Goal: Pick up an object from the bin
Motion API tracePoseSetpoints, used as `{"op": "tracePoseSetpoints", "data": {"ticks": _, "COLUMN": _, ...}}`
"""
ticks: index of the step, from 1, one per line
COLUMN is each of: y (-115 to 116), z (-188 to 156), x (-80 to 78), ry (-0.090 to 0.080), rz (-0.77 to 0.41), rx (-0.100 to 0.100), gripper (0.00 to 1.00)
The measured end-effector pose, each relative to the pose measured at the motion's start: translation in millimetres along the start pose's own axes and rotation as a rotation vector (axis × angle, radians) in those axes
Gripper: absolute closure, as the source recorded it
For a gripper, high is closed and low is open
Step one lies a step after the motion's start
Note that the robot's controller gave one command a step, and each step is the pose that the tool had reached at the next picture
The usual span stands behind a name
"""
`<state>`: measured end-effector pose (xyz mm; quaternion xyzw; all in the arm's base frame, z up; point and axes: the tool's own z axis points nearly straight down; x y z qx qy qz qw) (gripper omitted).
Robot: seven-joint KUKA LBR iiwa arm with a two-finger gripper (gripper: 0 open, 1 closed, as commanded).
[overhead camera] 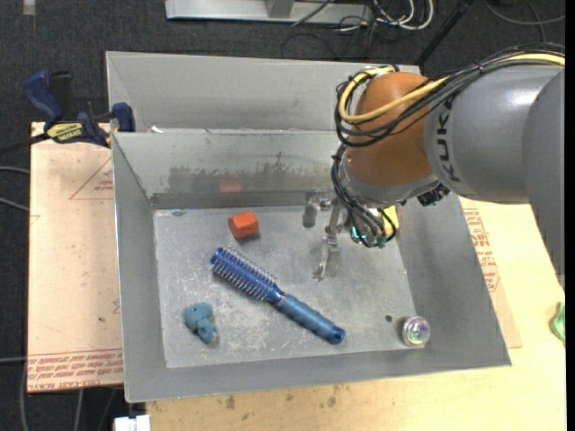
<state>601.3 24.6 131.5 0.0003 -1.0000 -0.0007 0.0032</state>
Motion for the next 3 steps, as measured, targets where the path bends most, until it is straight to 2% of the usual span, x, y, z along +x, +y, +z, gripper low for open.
{"op": "tracePoseSetpoints", "data": {"ticks": 1, "y": 13, "z": 61, "x": 110.0, "ry": -0.018, "rz": -0.326, "rx": 0.001, "gripper": 0.00}}
{"op": "tracePoseSetpoints", "data": {"ticks": 2, "y": 12, "z": 62, "x": 112.2, "ry": -0.007, "rz": -0.325, "rx": 0.001, "gripper": 1.00}}
{"op": "tracePoseSetpoints", "data": {"ticks": 3, "y": -4, "z": -102, "x": 95.2, "ry": -0.017, "rz": -0.291, "rx": 0.003, "gripper": 1.00}}
